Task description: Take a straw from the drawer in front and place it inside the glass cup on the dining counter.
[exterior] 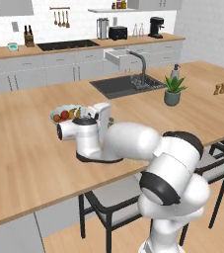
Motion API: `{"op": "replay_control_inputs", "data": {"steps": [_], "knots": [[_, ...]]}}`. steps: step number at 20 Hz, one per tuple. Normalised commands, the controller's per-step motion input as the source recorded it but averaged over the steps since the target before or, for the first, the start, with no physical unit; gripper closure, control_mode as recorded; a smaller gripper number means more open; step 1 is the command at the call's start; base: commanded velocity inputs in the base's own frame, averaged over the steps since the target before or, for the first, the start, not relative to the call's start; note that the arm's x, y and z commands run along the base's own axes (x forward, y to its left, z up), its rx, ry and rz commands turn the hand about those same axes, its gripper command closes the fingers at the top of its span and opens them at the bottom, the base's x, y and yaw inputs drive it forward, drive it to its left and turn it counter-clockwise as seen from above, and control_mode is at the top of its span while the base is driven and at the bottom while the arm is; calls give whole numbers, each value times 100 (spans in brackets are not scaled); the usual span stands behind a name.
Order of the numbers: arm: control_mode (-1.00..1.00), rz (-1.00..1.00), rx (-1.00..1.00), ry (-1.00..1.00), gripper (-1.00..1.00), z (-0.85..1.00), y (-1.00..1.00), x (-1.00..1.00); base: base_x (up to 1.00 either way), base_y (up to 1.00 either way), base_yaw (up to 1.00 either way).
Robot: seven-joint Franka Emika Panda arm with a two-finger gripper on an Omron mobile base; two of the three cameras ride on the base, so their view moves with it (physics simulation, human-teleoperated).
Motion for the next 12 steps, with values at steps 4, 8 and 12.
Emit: {"op": "replay_control_inputs", "data": {"steps": [4,8,12], "knots": [[-100,0,0,1,100,-18,1,27,0,0,0],[-100,-1,-1,0,100,-16,0,15,0,0,0],[-100,-2,-1,1,100,-19,0,18,0,0,0]]}}
